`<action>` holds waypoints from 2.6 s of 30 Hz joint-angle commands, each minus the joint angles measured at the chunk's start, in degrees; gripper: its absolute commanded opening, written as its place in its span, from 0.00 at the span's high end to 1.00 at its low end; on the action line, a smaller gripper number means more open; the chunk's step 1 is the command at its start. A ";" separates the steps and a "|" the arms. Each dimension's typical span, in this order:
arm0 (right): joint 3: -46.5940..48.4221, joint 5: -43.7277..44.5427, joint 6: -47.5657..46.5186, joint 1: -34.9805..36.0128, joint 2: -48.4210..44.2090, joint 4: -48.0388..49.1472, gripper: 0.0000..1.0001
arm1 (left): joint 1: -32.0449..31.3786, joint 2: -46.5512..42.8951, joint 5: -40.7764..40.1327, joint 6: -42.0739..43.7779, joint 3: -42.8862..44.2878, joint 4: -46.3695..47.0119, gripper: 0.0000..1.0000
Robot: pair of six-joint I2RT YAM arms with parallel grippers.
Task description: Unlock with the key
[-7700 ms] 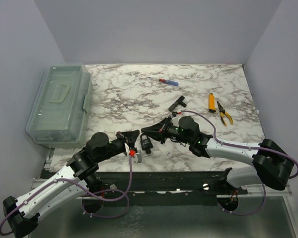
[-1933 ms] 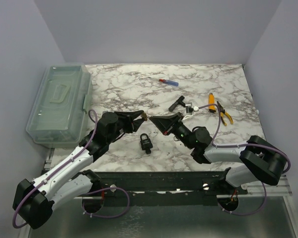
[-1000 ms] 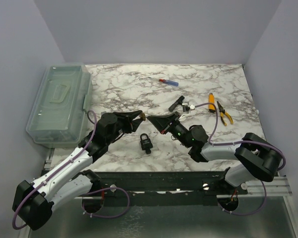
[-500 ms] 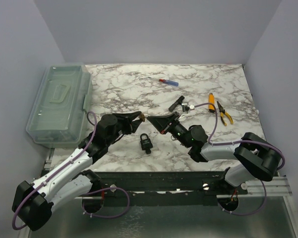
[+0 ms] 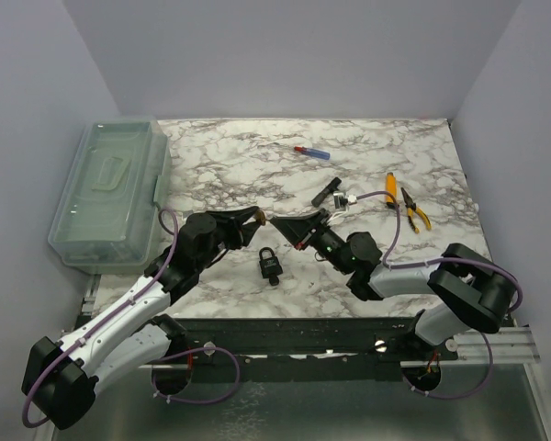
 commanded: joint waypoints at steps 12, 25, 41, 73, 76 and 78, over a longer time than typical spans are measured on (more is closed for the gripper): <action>2.31 -0.45 0.07 0.79 2.49 -0.57 0.99 | 0.06 -0.70 -1.10 -0.09 -0.07 2.35 1.00; 3.34 2.11 0.31 0.86 3.06 -2.50 0.99 | 0.04 -0.91 -0.83 0.24 -0.07 2.35 1.00; 10.70 16.22 -1.57 6.11 2.37 -20.68 0.99 | 0.04 1.42 -2.15 1.91 2.97 1.47 1.00; 14.68 15.69 -7.78 8.00 -4.55 -34.04 0.38 | 0.04 -1.40 -4.39 2.49 2.30 -0.20 1.00; 14.20 15.45 -7.96 8.02 -7.99 -37.66 0.30 | 0.04 -1.23 -5.15 2.98 2.30 -0.90 1.00; 14.29 15.49 -8.17 8.00 -10.33 -41.61 0.26 | 0.02 -1.06 -5.59 3.43 2.25 -1.47 1.00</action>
